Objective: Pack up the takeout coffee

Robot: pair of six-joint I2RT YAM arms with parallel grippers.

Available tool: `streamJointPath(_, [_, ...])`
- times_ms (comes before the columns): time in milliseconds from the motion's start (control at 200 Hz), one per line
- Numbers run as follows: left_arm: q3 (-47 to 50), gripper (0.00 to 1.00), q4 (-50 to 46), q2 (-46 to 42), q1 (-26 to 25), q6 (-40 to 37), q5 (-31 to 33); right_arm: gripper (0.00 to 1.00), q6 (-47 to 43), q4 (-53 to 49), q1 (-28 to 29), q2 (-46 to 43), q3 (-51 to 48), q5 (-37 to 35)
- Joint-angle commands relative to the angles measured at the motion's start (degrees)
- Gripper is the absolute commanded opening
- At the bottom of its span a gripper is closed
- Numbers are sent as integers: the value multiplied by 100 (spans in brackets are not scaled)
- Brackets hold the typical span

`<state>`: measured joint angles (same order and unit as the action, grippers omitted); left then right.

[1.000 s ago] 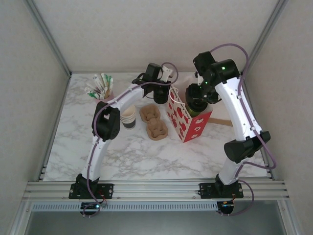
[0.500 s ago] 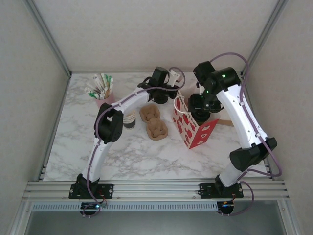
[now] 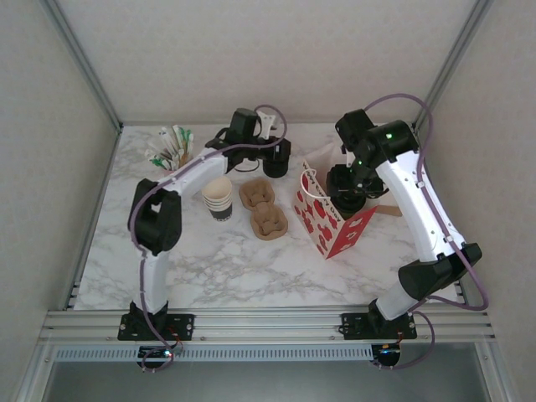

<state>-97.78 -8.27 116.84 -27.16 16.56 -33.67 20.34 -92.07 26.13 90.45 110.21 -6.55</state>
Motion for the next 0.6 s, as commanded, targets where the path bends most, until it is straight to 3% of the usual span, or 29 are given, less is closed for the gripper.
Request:
streamJointPath(0, [882, 39, 428, -813, -68, 339, 387, 73, 62, -1094, -46, -143, -86, -168])
streamJointPath(115, [1694, 39, 588, -1382, -209, 462, 459, 72, 47, -1072, -44, -140, -138, -133])
streamJointPath(290, [2193, 36, 644, -1684, -693, 625, 354, 72, 38, -1059, -46, -186, -285, -103])
streamJointPath(596, [2153, 30, 1390, -1296, -987, 1310, 143, 72, 22, -1013, -31, -217, -417, 30])
